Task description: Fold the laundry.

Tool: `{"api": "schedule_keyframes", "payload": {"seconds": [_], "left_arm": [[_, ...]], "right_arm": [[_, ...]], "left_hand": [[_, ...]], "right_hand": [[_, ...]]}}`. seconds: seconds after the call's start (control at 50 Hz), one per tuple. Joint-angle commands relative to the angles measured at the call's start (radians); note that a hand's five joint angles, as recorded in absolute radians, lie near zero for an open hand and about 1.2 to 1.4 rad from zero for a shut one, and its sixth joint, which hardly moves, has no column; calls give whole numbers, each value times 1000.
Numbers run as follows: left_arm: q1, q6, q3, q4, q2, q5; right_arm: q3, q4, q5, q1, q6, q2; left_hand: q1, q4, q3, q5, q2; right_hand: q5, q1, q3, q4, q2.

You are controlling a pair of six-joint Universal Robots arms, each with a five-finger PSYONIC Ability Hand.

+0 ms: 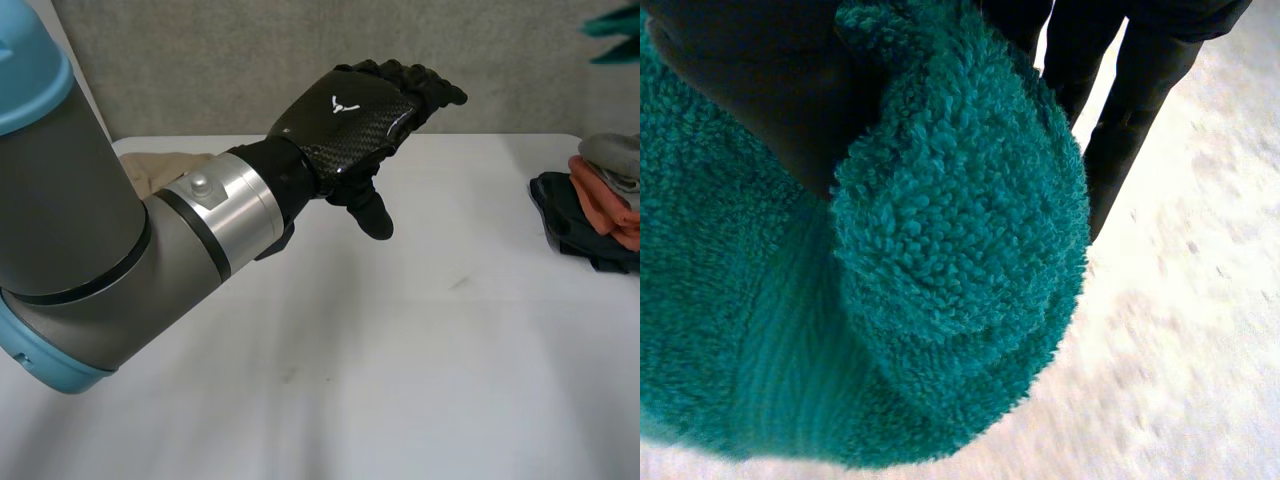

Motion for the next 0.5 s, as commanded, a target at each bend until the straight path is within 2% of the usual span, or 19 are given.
{"api": "schedule_keyframes", "payload": {"seconds": [0.02,0.1,0.16,0.36,0.38,0.44,0.46,0.5], "left_arm": [[-2,1,-12,-2,-6,0],[-2,1,-19,-1,-9,0],[-4,1,-19,-1,-10,0],[-14,3,-19,-1,-7,0],[-14,3,-19,-1,-7,0],[-17,1,-21,-1,-4,0],[-19,3,-19,-1,-3,0],[-22,1,-19,-1,-1,0]], "right_arm": [[-2,-86,-193,-124,18,253],[12,-84,-316,-181,-5,376],[28,-83,-353,-196,-46,419],[84,-80,-359,-262,-83,353],[90,-77,-353,-261,-83,341],[114,-35,-342,-261,-82,298],[120,17,-335,-261,-82,264],[124,92,-327,-262,-83,224]], "left_hand": [[-5,-29,-32,-46,-27],[-5,-29,-32,-46,-27],[-5,-29,-32,-46,-27],[-5,-29,-32,-46,-27],[-5,-29,-32,-46,-27],[-5,-29,-32,-46,-27],[-5,-29,-32,-46,-27],[-5,-29,-32,-46,-27]], "right_hand": [[271,361,230,200,239],[271,361,230,200,239],[271,361,230,200,239],[271,361,230,200,239],[162,252,121,90,130],[-521,-431,-562,-593,-553],[-945,-855,-986,-1016,-977],[-951,-860,-992,-1022,-983]]}}
